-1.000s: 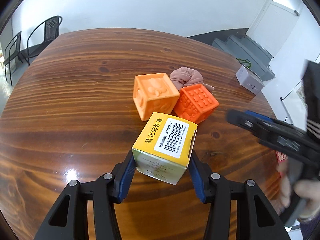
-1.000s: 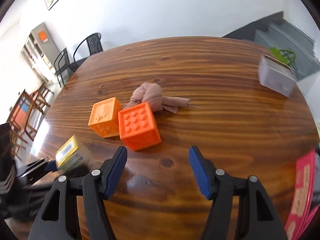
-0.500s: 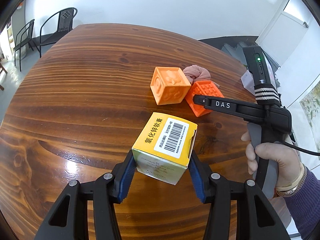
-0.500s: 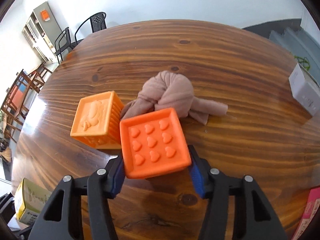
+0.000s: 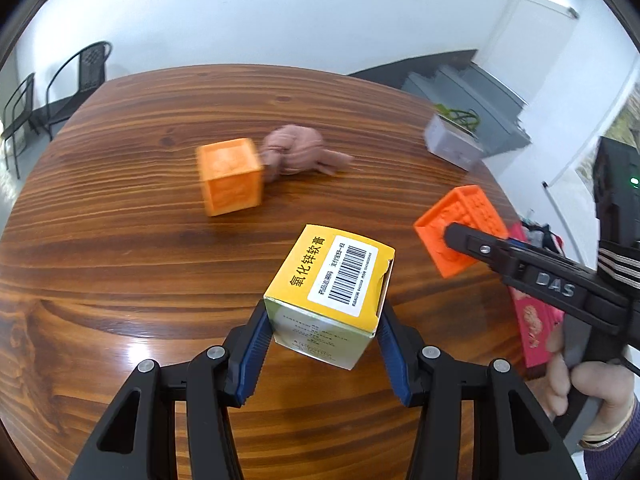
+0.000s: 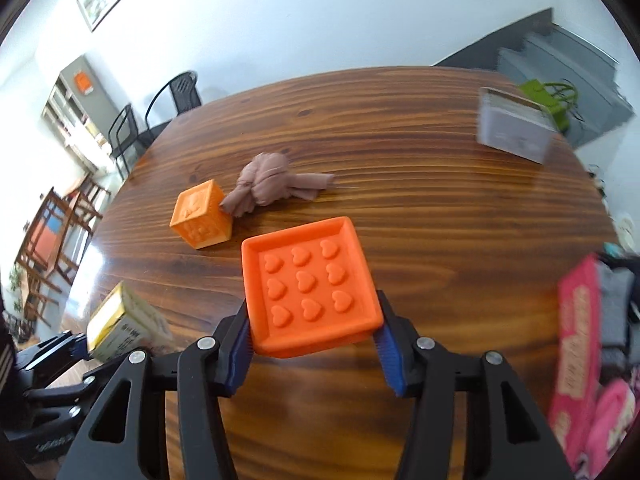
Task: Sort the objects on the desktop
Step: 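Carry the yellow box and orange cube into the storage box and release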
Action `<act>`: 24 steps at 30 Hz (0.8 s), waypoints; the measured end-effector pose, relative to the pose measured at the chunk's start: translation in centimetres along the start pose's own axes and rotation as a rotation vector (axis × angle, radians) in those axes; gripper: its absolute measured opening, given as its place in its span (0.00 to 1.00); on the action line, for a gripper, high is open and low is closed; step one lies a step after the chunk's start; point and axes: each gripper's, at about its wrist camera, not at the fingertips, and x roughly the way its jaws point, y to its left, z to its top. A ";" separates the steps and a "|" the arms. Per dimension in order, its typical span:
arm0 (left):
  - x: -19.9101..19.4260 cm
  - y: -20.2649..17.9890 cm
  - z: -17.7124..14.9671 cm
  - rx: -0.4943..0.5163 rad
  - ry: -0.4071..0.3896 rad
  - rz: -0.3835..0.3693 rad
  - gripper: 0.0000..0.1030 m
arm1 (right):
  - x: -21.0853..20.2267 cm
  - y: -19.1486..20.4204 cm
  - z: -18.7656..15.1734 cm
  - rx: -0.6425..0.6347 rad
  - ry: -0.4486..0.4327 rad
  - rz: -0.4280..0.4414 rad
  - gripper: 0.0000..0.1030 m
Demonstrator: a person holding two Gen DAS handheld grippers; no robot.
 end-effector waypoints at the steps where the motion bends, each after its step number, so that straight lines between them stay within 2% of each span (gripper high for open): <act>1: 0.1 -1.3 0.0 0.017 0.003 -0.014 0.51 | -1.3 -1.3 -0.3 0.021 -0.017 -0.012 0.56; 9: 1.1 -12.9 -0.6 0.162 0.014 -0.125 0.51 | -11.2 -12.7 -3.5 0.151 -0.124 -0.185 0.56; 12: 1.1 -15.6 -1.2 0.188 0.018 -0.142 0.51 | -13.7 -16.8 -4.7 0.188 -0.135 -0.255 0.56; 16: 1.0 -18.5 -2.0 0.207 0.026 -0.156 0.51 | -14.8 -20.2 -5.6 0.201 -0.134 -0.296 0.56; 24: 0.8 -23.4 -3.6 0.239 0.031 -0.171 0.51 | -15.1 -22.7 -6.0 0.203 -0.151 -0.283 0.58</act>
